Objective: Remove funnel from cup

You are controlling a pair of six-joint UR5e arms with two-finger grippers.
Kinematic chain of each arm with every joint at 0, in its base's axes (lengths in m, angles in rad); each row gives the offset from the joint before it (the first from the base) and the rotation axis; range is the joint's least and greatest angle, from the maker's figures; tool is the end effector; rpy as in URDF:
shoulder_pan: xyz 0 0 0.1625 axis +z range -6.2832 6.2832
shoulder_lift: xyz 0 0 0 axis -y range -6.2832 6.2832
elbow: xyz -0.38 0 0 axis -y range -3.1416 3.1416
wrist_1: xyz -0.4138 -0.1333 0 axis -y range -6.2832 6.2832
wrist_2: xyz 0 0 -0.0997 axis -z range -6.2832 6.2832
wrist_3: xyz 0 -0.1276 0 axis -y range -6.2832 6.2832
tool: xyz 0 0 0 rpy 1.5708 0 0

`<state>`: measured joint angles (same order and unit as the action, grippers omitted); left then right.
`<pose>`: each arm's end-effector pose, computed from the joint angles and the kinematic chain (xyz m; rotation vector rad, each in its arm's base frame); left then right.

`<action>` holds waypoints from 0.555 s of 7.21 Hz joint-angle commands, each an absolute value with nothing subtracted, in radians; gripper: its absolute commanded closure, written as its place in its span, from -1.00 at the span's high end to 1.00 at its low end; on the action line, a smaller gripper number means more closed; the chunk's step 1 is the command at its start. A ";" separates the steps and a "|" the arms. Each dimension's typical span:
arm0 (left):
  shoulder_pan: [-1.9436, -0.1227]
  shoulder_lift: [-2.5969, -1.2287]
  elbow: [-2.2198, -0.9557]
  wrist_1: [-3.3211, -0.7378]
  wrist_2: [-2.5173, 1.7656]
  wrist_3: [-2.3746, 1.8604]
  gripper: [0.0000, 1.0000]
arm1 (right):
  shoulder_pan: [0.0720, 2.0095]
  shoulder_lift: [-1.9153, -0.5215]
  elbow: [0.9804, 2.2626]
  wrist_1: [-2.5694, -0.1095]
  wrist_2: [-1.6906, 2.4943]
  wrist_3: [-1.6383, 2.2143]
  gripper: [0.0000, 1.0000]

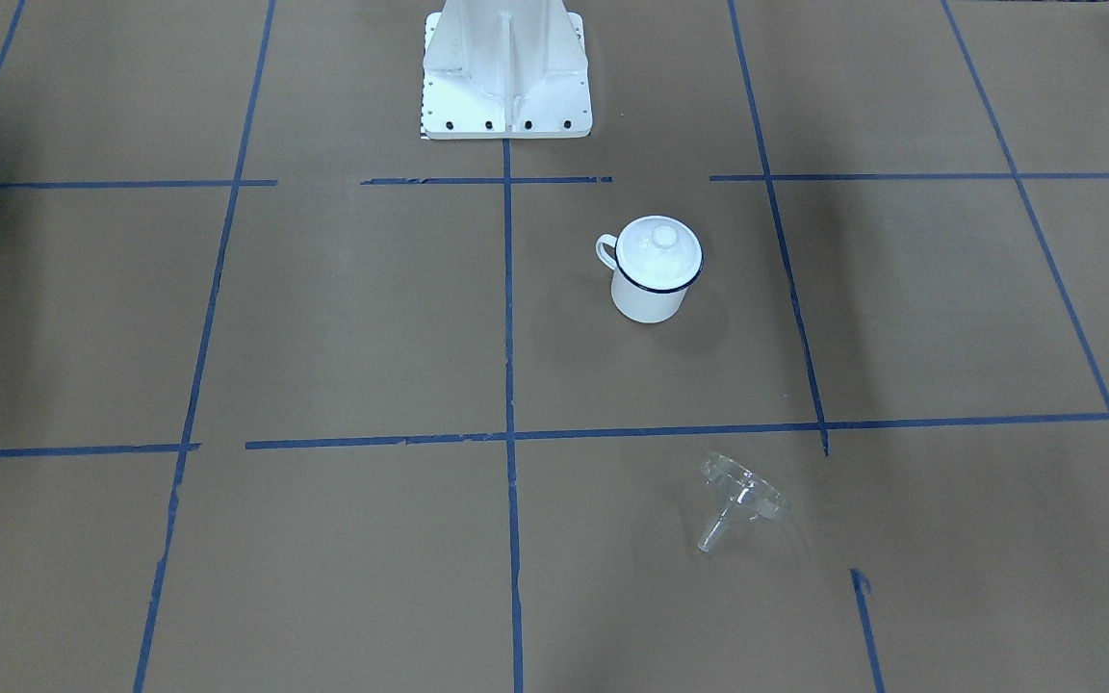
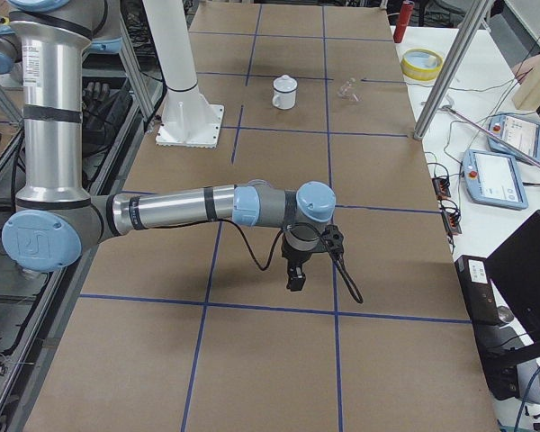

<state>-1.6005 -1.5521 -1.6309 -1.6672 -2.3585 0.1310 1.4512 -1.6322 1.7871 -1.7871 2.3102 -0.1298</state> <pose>-0.0582 -0.5160 0.6008 0.1935 0.7741 0.1501 -0.0102 -0.4815 0.5782 -0.0549 -0.7410 -0.2151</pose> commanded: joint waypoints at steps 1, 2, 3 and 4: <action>-1.600 -1.551 -1.631 -1.658 -2.359 0.135 1.00 | 1.451 -1.632 1.787 -1.787 2.310 -0.130 1.00; -1.601 -1.543 -1.617 -1.658 -2.359 0.135 1.00 | 1.451 -1.632 1.787 -1.787 2.310 -0.129 1.00; -1.601 -1.543 -1.620 -1.635 -2.361 0.135 1.00 | 1.451 -1.632 1.787 -1.787 2.310 -0.129 1.00; -1.601 -1.557 -1.640 -1.529 -2.362 0.137 1.00 | 1.451 -1.632 1.787 -1.787 2.310 -0.130 1.00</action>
<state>-1.6012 -1.5474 -1.6249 -1.6204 -2.3605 0.1353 1.4512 -1.6322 1.7871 -1.7871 2.3102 -0.1293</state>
